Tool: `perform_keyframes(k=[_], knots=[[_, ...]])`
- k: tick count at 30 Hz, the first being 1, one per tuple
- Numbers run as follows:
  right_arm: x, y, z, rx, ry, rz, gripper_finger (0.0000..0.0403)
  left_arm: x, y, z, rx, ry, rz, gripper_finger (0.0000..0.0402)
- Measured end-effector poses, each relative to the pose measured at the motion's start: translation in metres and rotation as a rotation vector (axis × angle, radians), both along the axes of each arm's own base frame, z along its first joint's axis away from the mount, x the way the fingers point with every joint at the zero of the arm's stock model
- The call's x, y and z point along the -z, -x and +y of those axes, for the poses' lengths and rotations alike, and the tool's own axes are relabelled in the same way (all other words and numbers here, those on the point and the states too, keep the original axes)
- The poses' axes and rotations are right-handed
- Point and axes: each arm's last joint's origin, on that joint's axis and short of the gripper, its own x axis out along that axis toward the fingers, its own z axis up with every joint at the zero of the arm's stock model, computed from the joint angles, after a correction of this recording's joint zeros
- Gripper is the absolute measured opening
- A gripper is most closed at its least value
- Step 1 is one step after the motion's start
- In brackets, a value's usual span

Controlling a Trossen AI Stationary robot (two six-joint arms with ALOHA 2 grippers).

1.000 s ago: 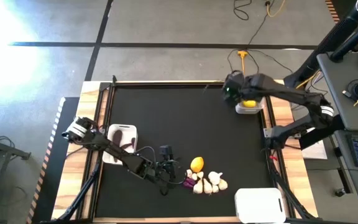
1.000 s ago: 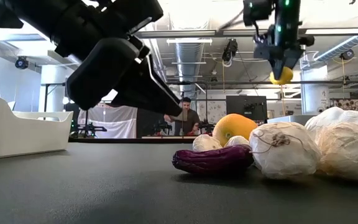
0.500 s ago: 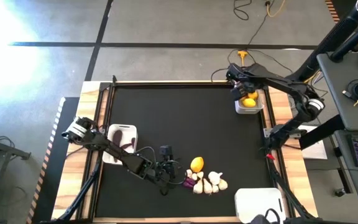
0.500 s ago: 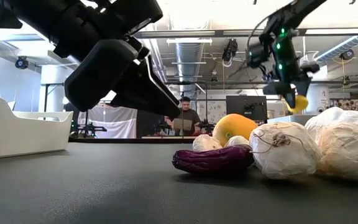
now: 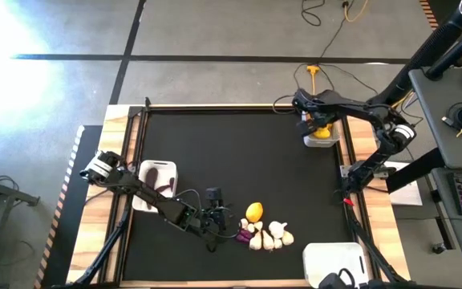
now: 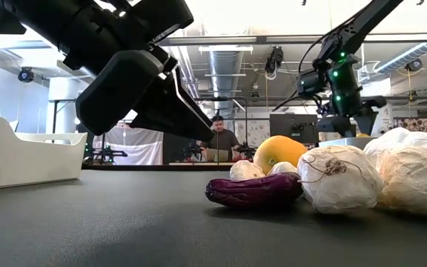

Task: Sort produce into baskets
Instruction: Put the lemon into the gray bin

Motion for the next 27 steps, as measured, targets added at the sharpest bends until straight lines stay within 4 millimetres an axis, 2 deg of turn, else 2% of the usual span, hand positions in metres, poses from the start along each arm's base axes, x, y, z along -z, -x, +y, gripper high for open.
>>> perform_keyframes(k=[4,6,10,13,16,19,23,27], knots=[[0.005,0.002,0.003,0.005,-0.016,0.001,0.0252,0.0,0.0,0.0,0.0,0.0,0.0,0.0166],[0.002,0.002,0.003,-0.011,-0.013,-0.002,0.0265,0.0,0.0,0.0,0.0,0.0,0.0,0.0166],[-0.024,-0.002,0.009,-0.052,0.028,-0.038,0.0292,0.0,0.0,0.0,-0.002,-0.002,-0.001,0.0166],[-0.051,-0.011,0.027,-0.126,0.081,-0.111,0.0308,-0.001,0.0,0.001,-0.033,-0.029,-0.015,0.0166],[-0.073,-0.029,0.065,-0.293,0.113,-0.274,0.0316,-0.001,0.0,0.002,-0.054,-0.038,-0.026,0.0166],[-0.081,-0.05,0.115,-0.533,0.123,-0.458,0.0315,-0.001,0.0,0.002,-0.054,-0.037,-0.026,0.0166],[-0.074,-0.068,0.178,-0.836,0.115,-0.649,0.0308,-0.001,0.0,0.002,-0.057,-0.034,-0.028,0.0166],[-0.052,-0.08,0.23,-1.059,0.084,-0.754,0.0305,-0.001,0.0,0.002,-0.059,-0.031,-0.029,0.0166]])
